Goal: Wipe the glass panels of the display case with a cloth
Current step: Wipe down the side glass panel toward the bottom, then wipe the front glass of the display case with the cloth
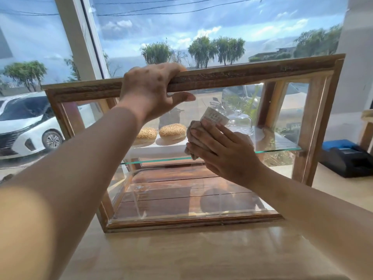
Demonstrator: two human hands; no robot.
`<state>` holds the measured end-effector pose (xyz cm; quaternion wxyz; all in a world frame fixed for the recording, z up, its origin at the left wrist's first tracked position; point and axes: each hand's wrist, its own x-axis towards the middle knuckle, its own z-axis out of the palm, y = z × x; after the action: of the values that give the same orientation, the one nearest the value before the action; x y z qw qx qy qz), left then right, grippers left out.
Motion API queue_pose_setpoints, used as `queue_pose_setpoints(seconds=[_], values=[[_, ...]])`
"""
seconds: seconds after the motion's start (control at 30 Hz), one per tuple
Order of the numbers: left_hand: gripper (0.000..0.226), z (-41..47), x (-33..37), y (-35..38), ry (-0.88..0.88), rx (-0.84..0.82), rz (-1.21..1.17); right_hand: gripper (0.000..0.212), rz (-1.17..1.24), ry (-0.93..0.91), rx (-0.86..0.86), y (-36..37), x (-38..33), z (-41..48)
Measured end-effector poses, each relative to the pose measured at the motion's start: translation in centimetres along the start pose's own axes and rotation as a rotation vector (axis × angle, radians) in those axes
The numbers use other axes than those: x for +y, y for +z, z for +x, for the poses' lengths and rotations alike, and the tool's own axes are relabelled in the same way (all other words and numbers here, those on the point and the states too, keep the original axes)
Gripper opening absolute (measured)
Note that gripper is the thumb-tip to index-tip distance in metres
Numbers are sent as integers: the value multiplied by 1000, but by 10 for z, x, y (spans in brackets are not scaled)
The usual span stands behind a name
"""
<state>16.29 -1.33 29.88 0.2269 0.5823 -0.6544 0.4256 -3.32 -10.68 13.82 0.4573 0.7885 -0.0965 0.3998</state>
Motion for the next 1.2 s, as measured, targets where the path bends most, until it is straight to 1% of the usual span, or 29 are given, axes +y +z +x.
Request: queue_pose_setpoints(seconds=[0.1,0.2,0.3,0.37,0.43,0.5,0.57,0.63,0.73,0.83,0.9,0.97,1.07,1.2], values=[[64,-1,-2,3,25,22,2,36,36,-34,27,9,-23,-7],[67,-1,-4,7,38,47,12,33,17,-156,-11,11,-23,-32],[70,0,-8,12,68,90,22,40,-17,-281,-100,4,-5,-72],[72,0,-10,17,99,131,67,48,-62,-323,-139,-7,24,-94],[72,-1,-11,22,124,181,108,49,-124,-296,-128,-17,56,-92],[72,-2,-10,25,132,218,126,48,-161,-176,-71,-22,73,-70],[72,-3,-6,28,117,258,143,45,-166,-79,0,-20,71,-41],[73,-5,-2,31,96,303,161,44,-129,-62,36,-14,56,-18],[75,-6,4,35,43,359,188,40,-35,-73,23,-4,22,-6],[76,-6,8,40,10,422,190,32,56,-91,12,0,-5,-12],[75,-5,8,42,4,439,191,26,73,-129,28,1,-9,-20],[75,-5,8,42,7,447,200,25,47,-186,27,1,-5,-33],[73,-4,9,41,16,471,199,30,3,-243,-31,-1,11,-72],[73,-5,9,44,3,490,221,45,-103,-269,-150,-18,56,-126]])
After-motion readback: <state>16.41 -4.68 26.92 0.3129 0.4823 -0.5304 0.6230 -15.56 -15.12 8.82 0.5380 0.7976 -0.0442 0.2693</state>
